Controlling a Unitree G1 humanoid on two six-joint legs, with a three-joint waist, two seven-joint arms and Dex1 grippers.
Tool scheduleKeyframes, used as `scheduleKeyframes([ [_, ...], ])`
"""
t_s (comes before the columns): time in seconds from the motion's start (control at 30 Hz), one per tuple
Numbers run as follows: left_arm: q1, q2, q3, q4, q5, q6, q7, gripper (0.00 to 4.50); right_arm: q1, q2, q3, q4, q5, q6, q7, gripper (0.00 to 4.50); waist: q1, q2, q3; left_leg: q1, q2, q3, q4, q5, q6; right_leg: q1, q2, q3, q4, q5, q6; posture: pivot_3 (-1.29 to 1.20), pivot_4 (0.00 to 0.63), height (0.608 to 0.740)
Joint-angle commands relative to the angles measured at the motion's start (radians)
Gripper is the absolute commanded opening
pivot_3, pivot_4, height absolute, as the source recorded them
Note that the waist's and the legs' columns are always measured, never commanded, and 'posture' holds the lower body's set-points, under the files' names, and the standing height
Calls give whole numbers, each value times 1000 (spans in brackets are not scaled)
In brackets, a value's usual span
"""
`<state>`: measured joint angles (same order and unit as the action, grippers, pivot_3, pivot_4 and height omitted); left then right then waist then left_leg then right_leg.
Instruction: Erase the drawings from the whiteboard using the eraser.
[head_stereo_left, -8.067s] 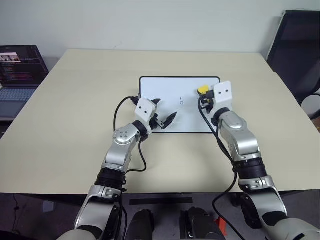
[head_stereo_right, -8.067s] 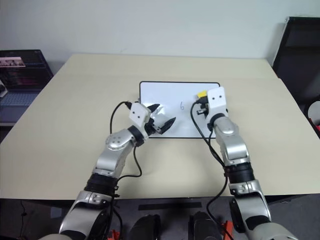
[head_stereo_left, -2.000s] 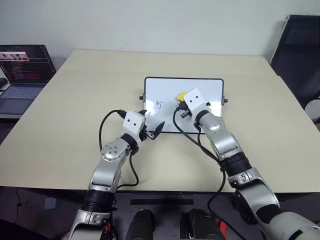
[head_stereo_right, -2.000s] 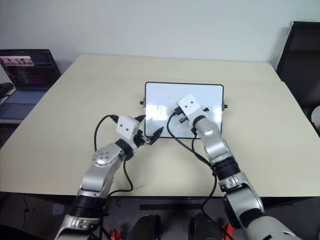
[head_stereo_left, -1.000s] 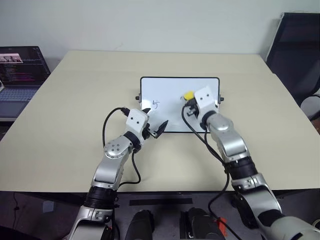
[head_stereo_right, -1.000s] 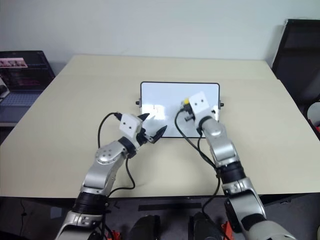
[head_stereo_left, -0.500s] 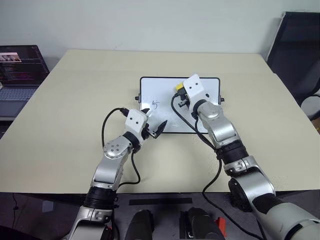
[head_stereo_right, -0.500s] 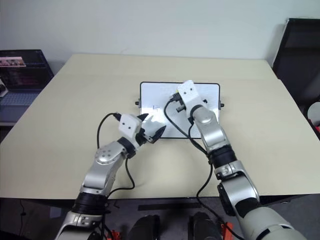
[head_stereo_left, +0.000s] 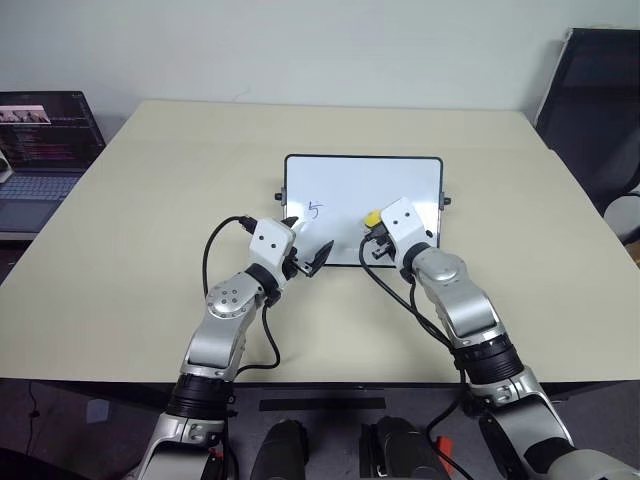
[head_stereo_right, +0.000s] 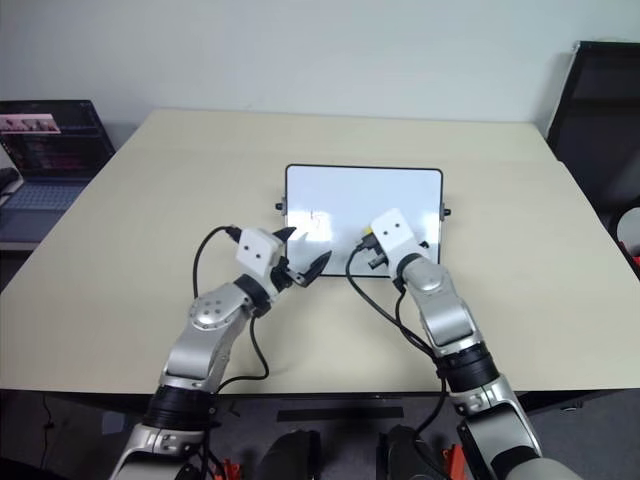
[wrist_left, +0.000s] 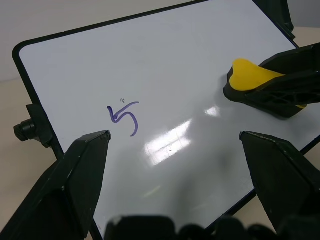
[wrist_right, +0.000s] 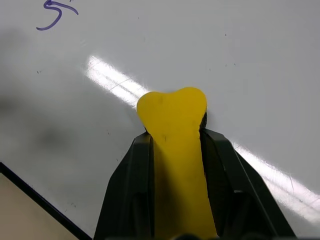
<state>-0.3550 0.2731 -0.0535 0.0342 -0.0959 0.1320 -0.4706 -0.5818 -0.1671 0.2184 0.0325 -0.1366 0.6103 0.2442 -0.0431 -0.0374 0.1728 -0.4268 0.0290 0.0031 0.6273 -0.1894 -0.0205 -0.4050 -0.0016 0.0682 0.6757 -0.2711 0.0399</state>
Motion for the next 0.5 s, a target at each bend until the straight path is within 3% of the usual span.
scheduleKeyframes([
  [0.03,-18,-3,1,-19,-6,-20,-3,4500,6,-27,-33,14,-3,30,1,1015,4,0,0,0,0,0,0,0,0,0,0,0,0,0,0,0,150,740],
  [0.27,5,0,1,-37,-7,-25,-6,4500,63,16,-97,-45,135,-76,72,1015,10,0,0,-1,0,1,-1,0,0,-1,0,0,-1,0,0,0,150,740],
  [0.5,37,9,8,-74,-11,-12,-6,4500,179,-28,-72,-2,90,-347,81,1015,10,0,1,-4,0,1,-3,-1,-1,-4,0,0,-3,0,0,0,150,740],
])
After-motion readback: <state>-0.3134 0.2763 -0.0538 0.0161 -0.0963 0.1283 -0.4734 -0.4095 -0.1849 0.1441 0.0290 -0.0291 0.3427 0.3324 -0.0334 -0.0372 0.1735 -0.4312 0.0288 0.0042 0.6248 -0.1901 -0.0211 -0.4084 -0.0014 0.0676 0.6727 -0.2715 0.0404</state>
